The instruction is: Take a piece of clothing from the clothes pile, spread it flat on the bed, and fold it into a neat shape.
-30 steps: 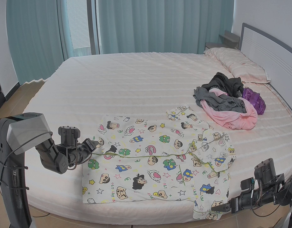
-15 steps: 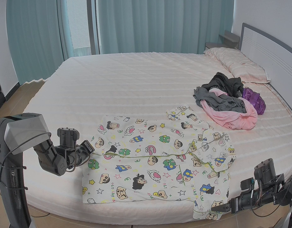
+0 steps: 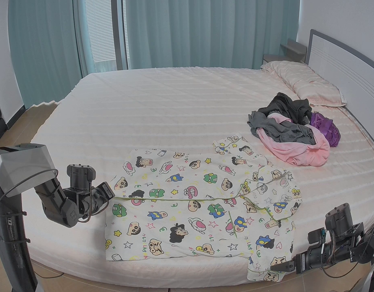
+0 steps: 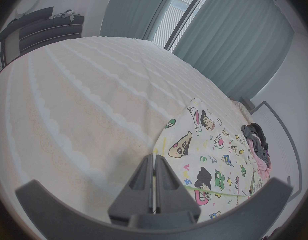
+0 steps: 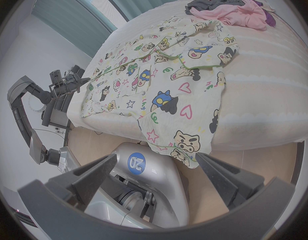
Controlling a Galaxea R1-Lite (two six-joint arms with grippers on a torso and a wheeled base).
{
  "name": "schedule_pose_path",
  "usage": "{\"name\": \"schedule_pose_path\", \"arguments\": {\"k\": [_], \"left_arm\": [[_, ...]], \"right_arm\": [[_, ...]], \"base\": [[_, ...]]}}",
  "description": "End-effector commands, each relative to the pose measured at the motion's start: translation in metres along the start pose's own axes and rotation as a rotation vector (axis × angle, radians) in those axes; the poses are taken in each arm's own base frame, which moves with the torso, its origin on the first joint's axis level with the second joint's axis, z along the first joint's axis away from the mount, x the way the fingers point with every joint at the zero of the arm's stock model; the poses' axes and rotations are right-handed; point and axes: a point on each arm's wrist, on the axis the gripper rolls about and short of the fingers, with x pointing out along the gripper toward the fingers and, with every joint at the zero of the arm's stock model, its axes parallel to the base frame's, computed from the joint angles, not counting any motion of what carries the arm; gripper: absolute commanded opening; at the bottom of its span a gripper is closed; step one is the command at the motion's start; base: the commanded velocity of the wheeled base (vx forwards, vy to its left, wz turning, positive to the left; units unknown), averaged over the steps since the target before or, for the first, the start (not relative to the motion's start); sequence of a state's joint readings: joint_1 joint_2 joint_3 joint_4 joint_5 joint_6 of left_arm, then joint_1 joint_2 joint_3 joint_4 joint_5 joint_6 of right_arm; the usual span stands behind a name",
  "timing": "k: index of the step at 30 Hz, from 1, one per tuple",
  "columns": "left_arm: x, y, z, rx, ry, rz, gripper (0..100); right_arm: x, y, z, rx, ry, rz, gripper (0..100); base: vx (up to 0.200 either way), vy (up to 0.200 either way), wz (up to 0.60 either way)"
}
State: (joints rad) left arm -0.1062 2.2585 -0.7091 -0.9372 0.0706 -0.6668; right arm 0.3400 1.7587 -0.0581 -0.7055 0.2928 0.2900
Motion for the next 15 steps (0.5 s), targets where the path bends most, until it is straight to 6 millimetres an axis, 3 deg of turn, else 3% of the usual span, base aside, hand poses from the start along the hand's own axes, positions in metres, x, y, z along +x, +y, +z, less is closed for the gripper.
{"name": "schedule_pose_path", "arguments": {"k": [1, 7, 8, 15], "left_arm": [[-0.0015, 0.0001, -0.0004, 0.002, 0.000, 0.007, 0], [-0.0014, 0.0001, -0.0004, 0.002, -0.003, 0.004, 0], [-0.0012, -0.0002, -0.0001, 0.002, -0.004, 0.003, 100], [-0.0022, 0.0022, 0.0039, -0.017, -0.019, 0.000, 100]], "right_arm": [[0.0010, -0.0005, -0.0002, 0.003, 0.006, -0.002, 100], [0.0014, -0.0007, -0.0004, 0.002, 0.009, -0.003, 100], [0.0012, -0.0006, -0.0003, 0.002, 0.007, -0.002, 100], [-0.0005, -0.0016, 0.0013, 0.008, -0.009, -0.007, 100]], "base": [[0.000, 0.000, 0.00], [0.000, 0.000, 0.00], [0.000, 0.000, 0.00], [0.000, 0.000, 0.00]]}}
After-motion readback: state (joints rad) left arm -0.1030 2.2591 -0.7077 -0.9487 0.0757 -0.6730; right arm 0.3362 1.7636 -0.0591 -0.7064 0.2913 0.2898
